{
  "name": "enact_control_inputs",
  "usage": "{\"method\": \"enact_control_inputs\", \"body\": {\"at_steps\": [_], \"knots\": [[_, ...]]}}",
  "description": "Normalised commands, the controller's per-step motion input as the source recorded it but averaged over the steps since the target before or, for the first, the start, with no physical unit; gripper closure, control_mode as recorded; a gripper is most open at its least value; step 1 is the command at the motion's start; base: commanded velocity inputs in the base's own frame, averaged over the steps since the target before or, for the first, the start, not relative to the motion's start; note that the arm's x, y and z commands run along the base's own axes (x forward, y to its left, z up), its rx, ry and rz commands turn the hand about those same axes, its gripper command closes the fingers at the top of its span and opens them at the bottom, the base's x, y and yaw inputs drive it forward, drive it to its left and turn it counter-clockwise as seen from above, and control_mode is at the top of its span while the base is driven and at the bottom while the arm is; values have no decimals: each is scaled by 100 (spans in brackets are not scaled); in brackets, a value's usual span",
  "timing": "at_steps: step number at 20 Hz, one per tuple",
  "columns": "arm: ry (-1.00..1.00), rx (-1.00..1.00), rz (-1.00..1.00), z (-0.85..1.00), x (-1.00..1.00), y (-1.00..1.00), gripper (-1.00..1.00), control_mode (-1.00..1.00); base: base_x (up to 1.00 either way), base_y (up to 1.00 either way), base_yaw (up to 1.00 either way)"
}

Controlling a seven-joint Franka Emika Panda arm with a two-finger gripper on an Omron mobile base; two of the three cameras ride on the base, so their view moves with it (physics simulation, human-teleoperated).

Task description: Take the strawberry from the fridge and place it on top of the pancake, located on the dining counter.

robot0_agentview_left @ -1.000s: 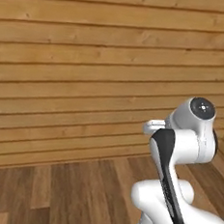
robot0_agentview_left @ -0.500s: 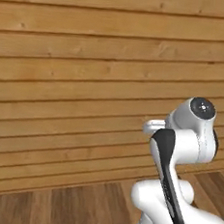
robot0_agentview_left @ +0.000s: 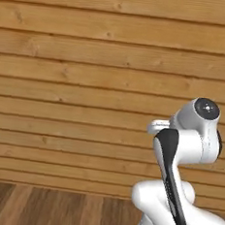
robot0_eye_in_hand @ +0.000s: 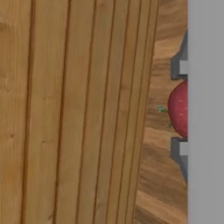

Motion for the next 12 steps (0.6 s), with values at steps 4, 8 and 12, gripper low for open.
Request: {"method": "enact_control_inputs", "body": {"at_steps": [4, 8, 12], "knots": [[0, 0, 0, 0, 0, 0, 100, 100, 5, 48, 85], [0, 0, 0, 0, 0, 0, 100, 100, 18, 57, 77], [0, 0, 0, 0, 0, 0, 100, 100, 33, 46, 75]]}}
